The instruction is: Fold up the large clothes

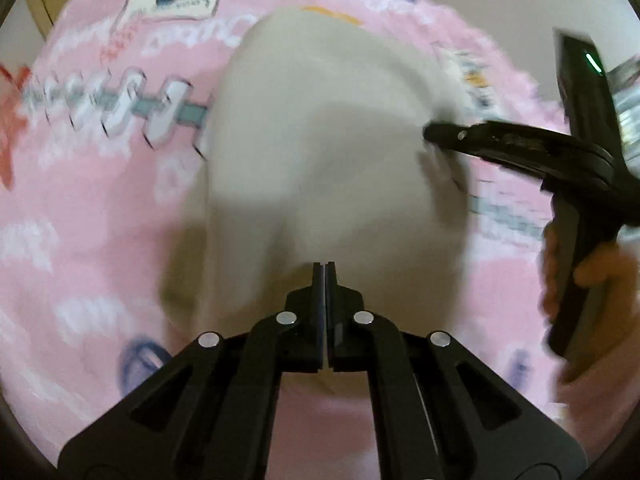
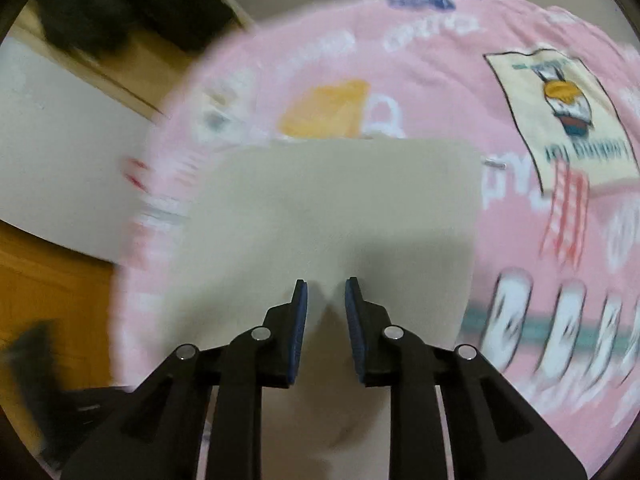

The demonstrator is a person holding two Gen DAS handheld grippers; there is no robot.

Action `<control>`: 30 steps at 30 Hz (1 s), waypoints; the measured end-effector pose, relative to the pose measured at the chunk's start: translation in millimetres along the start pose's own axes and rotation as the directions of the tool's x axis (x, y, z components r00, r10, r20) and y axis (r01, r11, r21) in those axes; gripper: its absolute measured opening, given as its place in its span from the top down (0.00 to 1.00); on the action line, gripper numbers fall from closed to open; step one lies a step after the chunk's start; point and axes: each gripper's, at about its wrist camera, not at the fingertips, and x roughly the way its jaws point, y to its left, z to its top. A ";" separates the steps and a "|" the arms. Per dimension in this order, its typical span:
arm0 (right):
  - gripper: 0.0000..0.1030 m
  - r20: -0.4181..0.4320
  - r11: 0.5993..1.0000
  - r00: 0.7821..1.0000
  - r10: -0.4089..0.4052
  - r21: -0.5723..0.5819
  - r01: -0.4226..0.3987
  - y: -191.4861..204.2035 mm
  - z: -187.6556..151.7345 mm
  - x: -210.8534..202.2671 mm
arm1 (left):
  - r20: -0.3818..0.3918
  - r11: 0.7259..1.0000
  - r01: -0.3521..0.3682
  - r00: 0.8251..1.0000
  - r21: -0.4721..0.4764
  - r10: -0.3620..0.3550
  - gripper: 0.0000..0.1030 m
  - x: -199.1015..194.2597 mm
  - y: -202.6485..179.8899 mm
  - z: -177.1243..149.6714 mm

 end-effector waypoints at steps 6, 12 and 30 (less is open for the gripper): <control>0.84 0.054 0.953 0.971 -0.232 -0.185 0.238 37.6 0.3 38.6 | -0.076 0.984 -0.176 0.982 -0.012 0.174 0.97 84.4 39.1 45.0; 0.78 0.150 0.999 0.988 -0.029 -0.010 0.030 23.2 -42.9 -22.1 | -0.080 0.996 -0.088 0.993 0.000 0.088 0.97 52.0 52.5 39.7; 0.53 0.235 0.998 0.972 -0.007 -0.058 0.021 68.7 -177.9 -42.9 | -0.157 0.961 -0.211 0.958 0.178 0.239 0.97 91.0 31.2 132.7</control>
